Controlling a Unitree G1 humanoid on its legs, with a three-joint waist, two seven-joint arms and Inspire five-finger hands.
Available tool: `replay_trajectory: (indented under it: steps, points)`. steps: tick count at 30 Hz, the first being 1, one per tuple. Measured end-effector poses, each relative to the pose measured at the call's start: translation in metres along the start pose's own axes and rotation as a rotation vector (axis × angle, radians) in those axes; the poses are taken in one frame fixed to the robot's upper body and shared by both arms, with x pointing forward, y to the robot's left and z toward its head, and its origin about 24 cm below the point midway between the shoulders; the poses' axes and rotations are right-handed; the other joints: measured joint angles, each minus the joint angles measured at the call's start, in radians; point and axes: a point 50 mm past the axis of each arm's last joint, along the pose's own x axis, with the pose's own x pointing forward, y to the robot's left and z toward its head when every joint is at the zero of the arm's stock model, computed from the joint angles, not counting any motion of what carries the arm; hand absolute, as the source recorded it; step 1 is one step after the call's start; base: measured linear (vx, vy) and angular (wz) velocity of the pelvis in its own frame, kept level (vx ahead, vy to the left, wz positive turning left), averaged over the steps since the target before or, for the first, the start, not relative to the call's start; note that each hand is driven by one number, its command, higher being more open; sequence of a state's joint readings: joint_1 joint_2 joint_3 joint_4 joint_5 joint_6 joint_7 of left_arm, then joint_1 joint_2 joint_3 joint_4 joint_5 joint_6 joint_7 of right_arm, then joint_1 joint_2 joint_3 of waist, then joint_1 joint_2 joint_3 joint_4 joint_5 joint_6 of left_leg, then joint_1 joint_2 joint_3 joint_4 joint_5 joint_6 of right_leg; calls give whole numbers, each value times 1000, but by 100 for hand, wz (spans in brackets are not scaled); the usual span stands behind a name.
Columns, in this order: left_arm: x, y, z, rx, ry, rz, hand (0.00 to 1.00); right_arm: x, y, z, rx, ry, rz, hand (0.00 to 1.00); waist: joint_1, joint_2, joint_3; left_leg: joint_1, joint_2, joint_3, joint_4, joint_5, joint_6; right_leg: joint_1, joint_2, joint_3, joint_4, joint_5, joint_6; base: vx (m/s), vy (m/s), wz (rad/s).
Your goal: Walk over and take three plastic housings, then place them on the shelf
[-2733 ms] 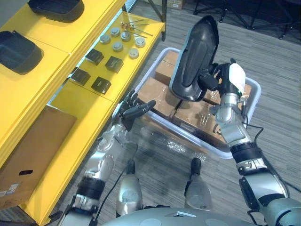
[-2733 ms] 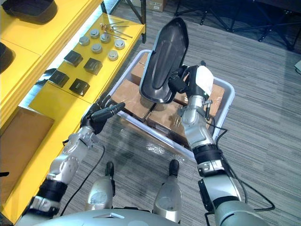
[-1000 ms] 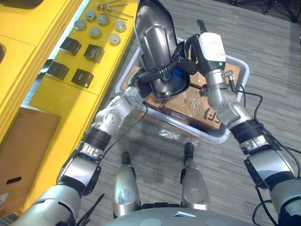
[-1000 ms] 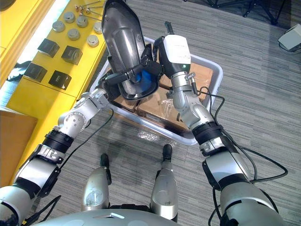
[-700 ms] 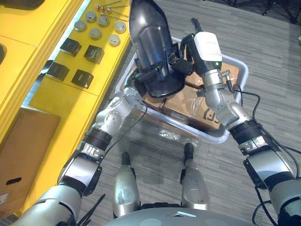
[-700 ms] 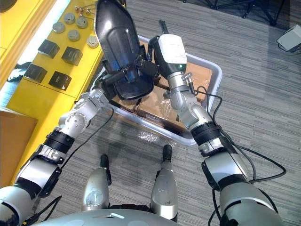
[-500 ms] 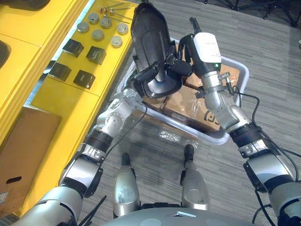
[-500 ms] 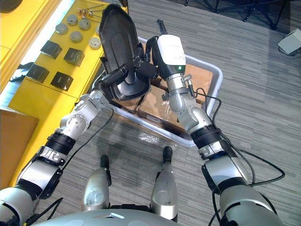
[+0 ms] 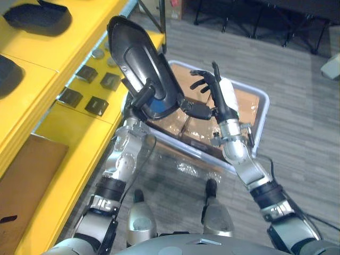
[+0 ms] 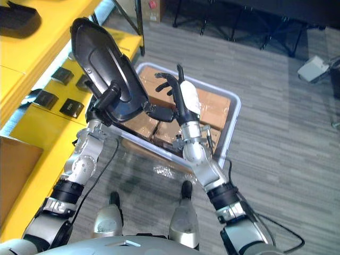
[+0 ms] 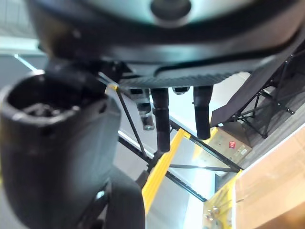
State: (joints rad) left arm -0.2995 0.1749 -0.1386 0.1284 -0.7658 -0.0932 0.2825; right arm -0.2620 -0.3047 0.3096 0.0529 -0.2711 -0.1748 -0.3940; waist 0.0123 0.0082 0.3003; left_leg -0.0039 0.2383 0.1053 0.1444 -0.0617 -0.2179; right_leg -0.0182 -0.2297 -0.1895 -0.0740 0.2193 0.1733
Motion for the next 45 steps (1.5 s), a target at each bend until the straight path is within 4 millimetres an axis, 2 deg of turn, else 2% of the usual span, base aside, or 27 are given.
replay_trajectory:
  steps: [3,6,9,10,15,17,21,24,29,30,34,36,40,42,45]
  points:
    - [-8,8,-3,69,-23,53,0,-4,-5,1,108,30,-32,100,7,-1,-34,29,-1,8,-19,3,-1,17,0,-11,-1,-1,-1,21,17,-3]
    - [-19,18,-5,203,-58,124,0,-13,-14,1,308,73,-76,100,8,-3,-67,51,-1,9,-36,7,-1,33,0,-28,-2,-7,-6,0,0,0]
    - [-35,31,1,329,-137,211,0,-39,-23,-5,511,114,-103,100,7,-5,-97,66,-1,9,-66,21,-3,37,0,-40,-3,-14,-7,0,3,1]
    - [-36,33,1,336,-143,218,0,-41,-23,-6,520,121,-102,100,7,-5,-99,67,-1,10,-67,21,-2,37,0,-40,-3,-15,-7,0,0,0]
    - [-64,52,11,397,-243,307,0,-82,-25,-28,784,258,-158,100,-2,1,-132,78,-1,12,-97,30,3,36,0,-48,-4,-21,-9,-1,3,1]
    - [-74,57,13,404,-264,333,0,-94,-26,-34,825,303,-198,100,-2,4,-140,80,-1,13,-100,34,-3,36,0,-49,-4,-24,-10,0,0,0]
    - [-95,72,17,404,-290,384,0,-117,-34,-57,789,419,-272,100,-2,8,-162,82,-1,19,-103,34,-3,35,0,-47,-4,-24,-10,0,0,0]
    - [-104,80,19,402,-302,423,0,-125,-36,-69,708,496,-326,100,6,18,-169,83,-1,21,-103,34,-3,34,0,-46,-4,-25,-10,0,0,0]
    - [-118,81,22,388,-321,444,0,-141,-29,-89,679,629,-375,100,22,28,-189,82,-1,21,-93,28,-2,36,0,-44,-4,-24,-10,0,0,0]
    - [-120,78,24,380,-333,442,0,-145,-27,-93,668,660,-391,100,35,29,-192,81,-1,21,-87,22,2,38,0,-43,-4,-24,-10,0,0,0]
    - [-121,75,34,369,-379,431,0,-144,-27,-95,655,669,-402,100,40,27,-198,63,-1,-8,-75,15,5,48,0,-61,-4,-37,-13,-31,8,16]
    - [-121,73,39,366,-397,407,0,-143,-30,-94,637,661,-405,100,38,28,-206,37,-2,-50,-78,15,6,53,3,-72,-4,-58,5,-20,0,49]
    - [-122,72,38,367,-389,386,0,-140,-39,-88,636,611,-417,100,38,52,-218,-30,-16,-166,-79,36,24,72,7,-132,-3,-83,10,30,-8,80]
    - [-128,74,35,369,-374,412,0,-138,-39,-86,651,589,-397,100,45,64,-225,-42,-21,-216,-80,59,10,92,5,-177,18,-102,14,73,-3,75]
    - [-137,78,38,379,-377,453,0,-133,-25,-80,685,570,-323,100,79,67,-226,-51,-22,-297,-80,72,11,117,0,-255,99,-170,9,59,-34,87]
